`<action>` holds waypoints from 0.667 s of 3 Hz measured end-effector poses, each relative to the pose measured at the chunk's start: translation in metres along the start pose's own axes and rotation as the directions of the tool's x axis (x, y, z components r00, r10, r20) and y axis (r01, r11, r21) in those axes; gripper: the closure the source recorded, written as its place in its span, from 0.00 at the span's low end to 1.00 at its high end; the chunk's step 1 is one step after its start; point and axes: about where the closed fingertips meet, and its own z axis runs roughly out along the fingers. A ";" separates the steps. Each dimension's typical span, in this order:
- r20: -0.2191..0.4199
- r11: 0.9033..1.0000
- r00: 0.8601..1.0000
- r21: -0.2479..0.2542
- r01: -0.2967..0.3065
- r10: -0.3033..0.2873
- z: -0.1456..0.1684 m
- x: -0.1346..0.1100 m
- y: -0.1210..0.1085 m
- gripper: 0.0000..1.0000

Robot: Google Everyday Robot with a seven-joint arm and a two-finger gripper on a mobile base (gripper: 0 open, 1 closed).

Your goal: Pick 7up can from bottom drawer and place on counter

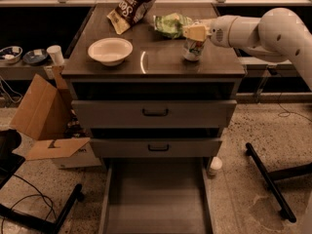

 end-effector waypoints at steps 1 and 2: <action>0.000 1.000 1.000 0.000 0.000 0.000 0.000 0.000 0.000 0.20; 0.000 1.000 1.000 0.000 0.000 0.000 0.000 0.000 0.000 0.00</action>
Offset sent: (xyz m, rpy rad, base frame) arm 0.0000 0.0000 0.0000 0.0000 0.0000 0.0000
